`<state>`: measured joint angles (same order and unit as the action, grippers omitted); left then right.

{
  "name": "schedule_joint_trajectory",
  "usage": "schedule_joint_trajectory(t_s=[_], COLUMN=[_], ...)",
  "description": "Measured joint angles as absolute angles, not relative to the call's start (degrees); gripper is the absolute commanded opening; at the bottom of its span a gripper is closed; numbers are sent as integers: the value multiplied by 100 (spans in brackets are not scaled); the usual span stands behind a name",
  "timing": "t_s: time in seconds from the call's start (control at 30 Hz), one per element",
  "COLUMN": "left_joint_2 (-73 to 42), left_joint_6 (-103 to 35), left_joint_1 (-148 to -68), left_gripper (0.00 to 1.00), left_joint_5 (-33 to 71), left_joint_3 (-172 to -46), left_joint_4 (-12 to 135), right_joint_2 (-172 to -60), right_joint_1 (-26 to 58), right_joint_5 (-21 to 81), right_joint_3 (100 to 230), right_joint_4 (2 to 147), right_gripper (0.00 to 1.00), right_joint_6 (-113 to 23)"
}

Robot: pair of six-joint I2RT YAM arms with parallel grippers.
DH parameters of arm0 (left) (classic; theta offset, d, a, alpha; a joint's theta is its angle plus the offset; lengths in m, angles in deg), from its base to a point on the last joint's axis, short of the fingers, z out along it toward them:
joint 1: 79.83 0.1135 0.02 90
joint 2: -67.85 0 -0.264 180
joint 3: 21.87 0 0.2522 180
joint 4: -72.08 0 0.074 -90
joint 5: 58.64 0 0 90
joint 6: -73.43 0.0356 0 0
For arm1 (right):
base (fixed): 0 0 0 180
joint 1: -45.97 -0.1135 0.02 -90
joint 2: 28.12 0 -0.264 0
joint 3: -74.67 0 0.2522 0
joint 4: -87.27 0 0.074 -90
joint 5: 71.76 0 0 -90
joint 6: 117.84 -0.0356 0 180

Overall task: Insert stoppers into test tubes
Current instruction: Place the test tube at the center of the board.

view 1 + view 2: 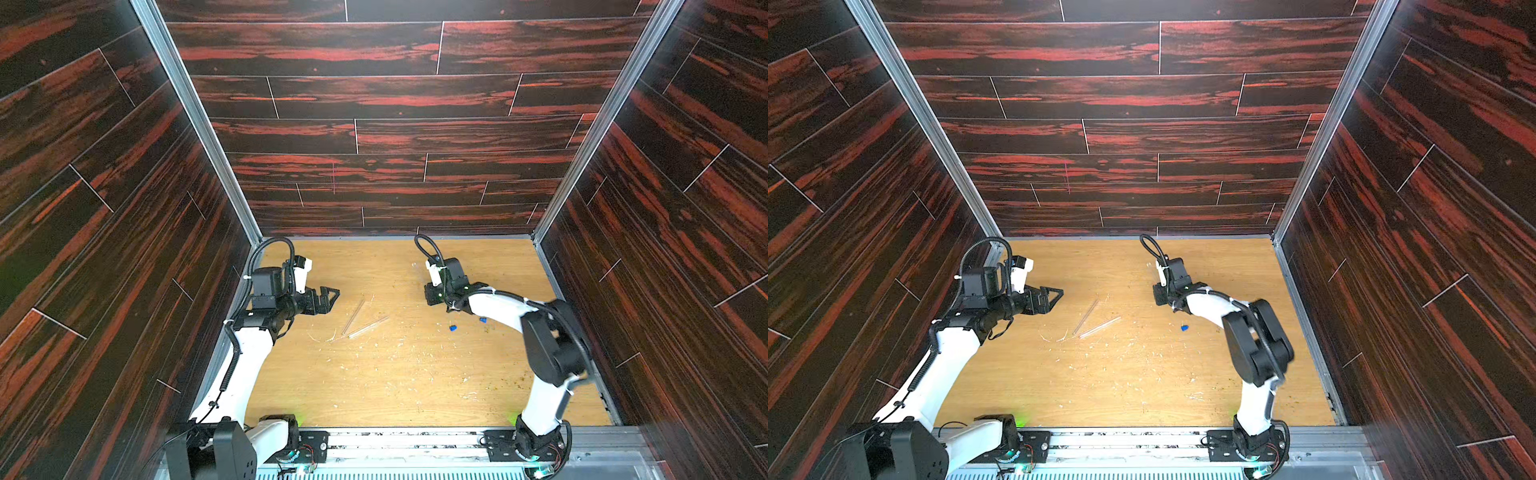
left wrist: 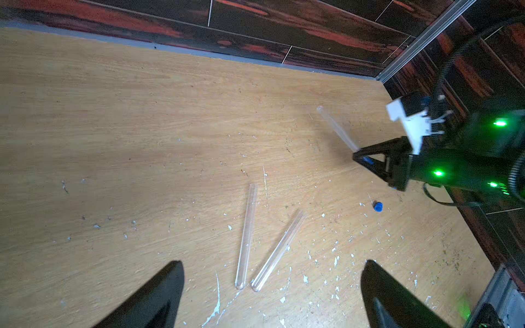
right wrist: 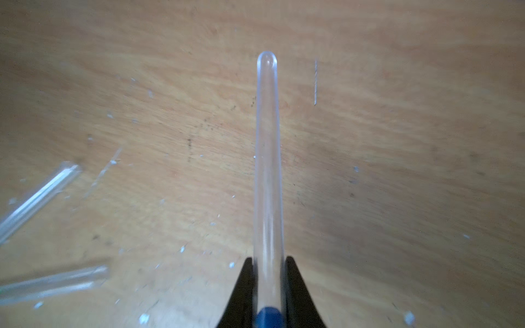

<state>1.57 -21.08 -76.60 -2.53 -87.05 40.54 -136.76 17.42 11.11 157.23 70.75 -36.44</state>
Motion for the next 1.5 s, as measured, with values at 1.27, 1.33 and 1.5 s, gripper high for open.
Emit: schedule_joint_trajectory(t_s=[1.27, 1.33, 1.5], left_joint_2=[214, 214, 210], left_joint_6=[-1872, -1802, -1625], left_joint_1=[-7652, -7652, -7654], left_gripper=[100, 100, 100], left_joint_5=[-399, -397, -380], left_joint_3=[-8629, -8629, -8638], left_joint_4=[3989, 3982, 3855], right_joint_2=[-14417, -14150, -13099], right_joint_1=[1742, 1742, 1746], right_joint_5=[984, 958, 888], right_joint_3=[16077, 15907, 15507], right_joint_4=[6858, 6793, 6657], right_gripper=[54, 59, 76], right_joint_6=[-3773, -3718, -3572])
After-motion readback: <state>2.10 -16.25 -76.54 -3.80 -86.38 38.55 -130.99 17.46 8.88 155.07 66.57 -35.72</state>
